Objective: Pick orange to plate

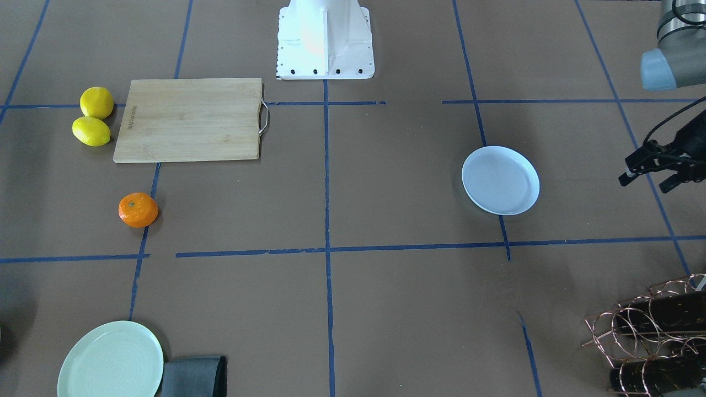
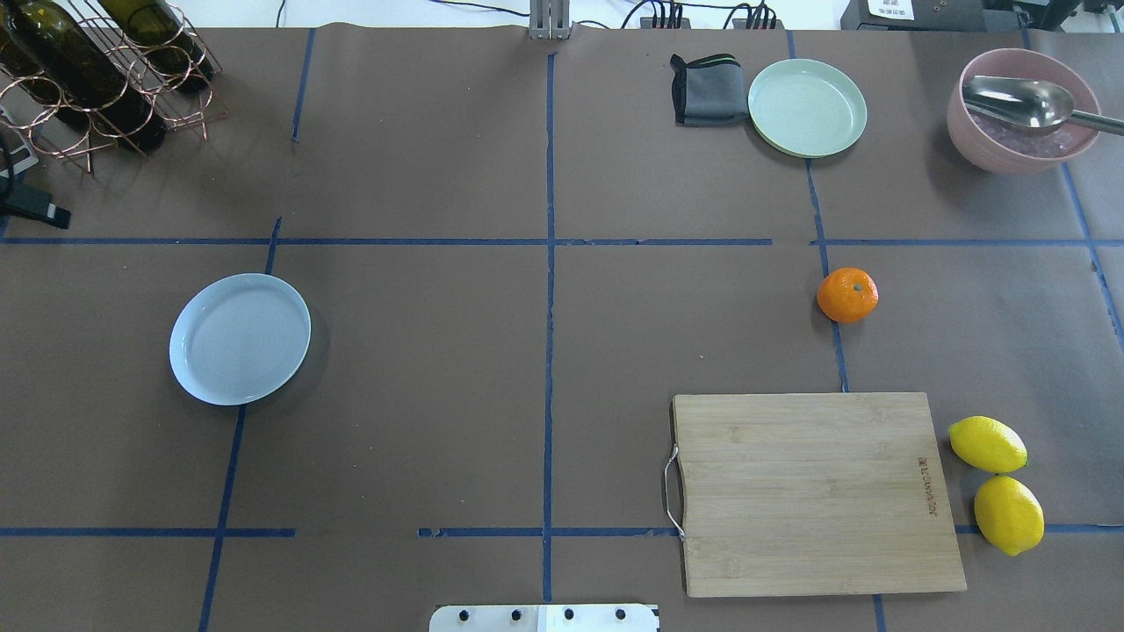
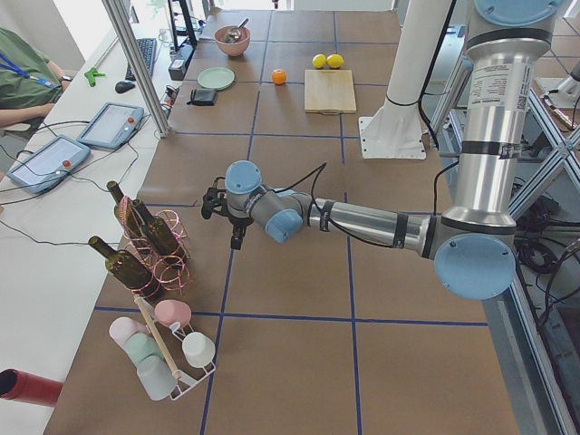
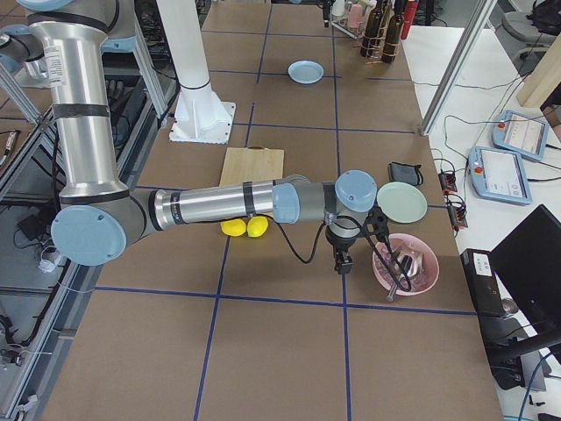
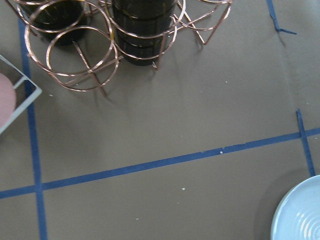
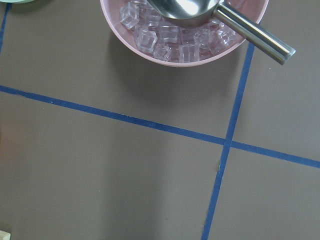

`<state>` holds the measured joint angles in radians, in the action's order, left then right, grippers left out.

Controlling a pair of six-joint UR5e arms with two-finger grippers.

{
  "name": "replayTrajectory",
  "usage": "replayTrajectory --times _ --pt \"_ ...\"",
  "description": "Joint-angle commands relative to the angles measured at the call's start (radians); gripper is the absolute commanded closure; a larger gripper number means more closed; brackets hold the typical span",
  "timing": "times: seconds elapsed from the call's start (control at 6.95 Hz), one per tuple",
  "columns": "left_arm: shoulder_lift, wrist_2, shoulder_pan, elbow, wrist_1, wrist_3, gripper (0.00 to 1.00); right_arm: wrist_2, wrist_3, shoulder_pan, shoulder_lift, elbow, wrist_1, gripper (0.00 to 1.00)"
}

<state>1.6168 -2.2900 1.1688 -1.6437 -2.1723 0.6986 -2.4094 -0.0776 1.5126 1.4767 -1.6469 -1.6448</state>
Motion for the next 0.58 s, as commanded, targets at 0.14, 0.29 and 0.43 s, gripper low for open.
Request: replayTrajectory --times 0.14,0.29,0.43 --pt "-0.012 0.216 -0.246 -0.004 -0.1 0.283 0.0 0.0 0.088 -0.005 -0.027 -0.002 0.031 0.0" --pt "-0.011 0.254 -0.305 -0.002 -0.1 0.327 0.0 0.0 0.094 -0.008 -0.029 -0.002 0.031 0.0" --pt "-0.011 0.279 -0.337 -0.004 -0.1 0.332 0.0 0.0 0.105 -0.008 -0.03 -0.002 0.031 0.0"
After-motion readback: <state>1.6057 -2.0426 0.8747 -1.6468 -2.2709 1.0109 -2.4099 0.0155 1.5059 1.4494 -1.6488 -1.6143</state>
